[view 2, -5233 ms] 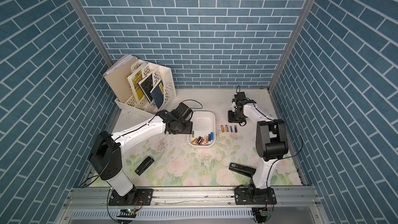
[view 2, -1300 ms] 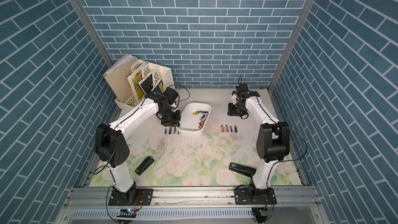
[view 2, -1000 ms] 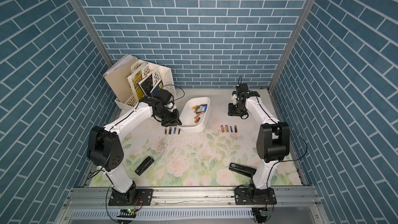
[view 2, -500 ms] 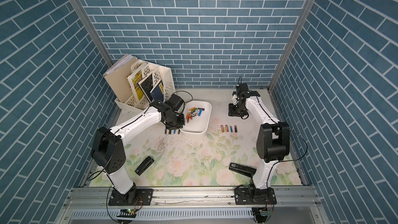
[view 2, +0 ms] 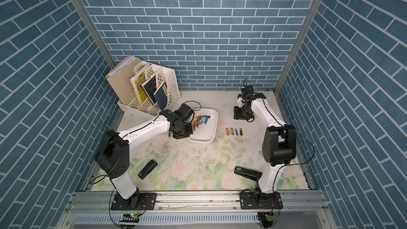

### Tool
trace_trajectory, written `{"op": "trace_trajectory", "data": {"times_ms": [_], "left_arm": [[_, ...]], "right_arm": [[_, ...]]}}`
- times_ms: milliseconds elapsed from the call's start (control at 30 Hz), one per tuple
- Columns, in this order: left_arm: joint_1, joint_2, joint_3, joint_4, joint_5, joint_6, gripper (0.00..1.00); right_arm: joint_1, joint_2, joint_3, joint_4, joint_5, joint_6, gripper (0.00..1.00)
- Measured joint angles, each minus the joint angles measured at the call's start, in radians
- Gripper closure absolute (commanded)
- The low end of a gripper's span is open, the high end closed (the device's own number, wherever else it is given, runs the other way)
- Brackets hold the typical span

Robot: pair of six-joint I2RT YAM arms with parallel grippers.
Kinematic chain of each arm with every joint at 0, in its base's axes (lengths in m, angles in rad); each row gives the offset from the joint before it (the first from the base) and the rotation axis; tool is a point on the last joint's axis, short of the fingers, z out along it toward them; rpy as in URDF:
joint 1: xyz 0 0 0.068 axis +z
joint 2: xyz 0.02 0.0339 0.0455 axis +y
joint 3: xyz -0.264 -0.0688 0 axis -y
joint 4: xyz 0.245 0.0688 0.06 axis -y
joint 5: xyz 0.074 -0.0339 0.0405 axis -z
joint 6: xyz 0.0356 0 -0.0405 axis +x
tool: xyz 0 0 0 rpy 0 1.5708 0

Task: Take the batteries out of the storage box
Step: Adjust the storage box at the center of the board.

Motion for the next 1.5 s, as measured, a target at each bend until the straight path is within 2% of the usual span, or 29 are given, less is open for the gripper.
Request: {"op": "trace_trajectory", "data": {"times_ms": [267,400,633,833,967,1133,1300,1500], "left_arm": [[-0.035,0.034,-0.013,0.04,-0.016,-0.037,0.99],[-0.04,0.055,-0.012,0.05,-0.017,-0.047,0.86],[-0.052,0.057,-0.014,0.091,-0.016,-0.053,0.77],[-0.055,0.053,-0.015,0.098,-0.021,-0.053,0.58],[-0.055,0.028,-0.008,0.072,-0.039,-0.047,0.52],[-0.032,-0.002,0.046,0.03,-0.04,-0.008,0.5],[0.042,-0.026,0.052,0.014,-0.033,0.063,0.48],[0.126,-0.026,0.051,0.005,-0.014,0.137,0.46]], "right_arm": [[0.0,0.0,0.0,-0.001,-0.002,-0.011,0.6],[0.0,0.0,0.0,-0.002,-0.003,-0.018,0.6],[0.0,0.0,0.0,-0.002,-0.003,-0.019,0.6],[0.001,0.0,0.0,-0.002,-0.002,-0.019,0.6],[0.016,0.0,0.001,-0.008,0.007,-0.018,0.6],[0.087,0.0,0.056,-0.034,0.028,-0.01,0.59],[0.211,0.017,0.142,-0.029,0.029,0.033,0.59],[0.315,0.167,0.242,-0.01,0.023,0.085,0.59]]}}
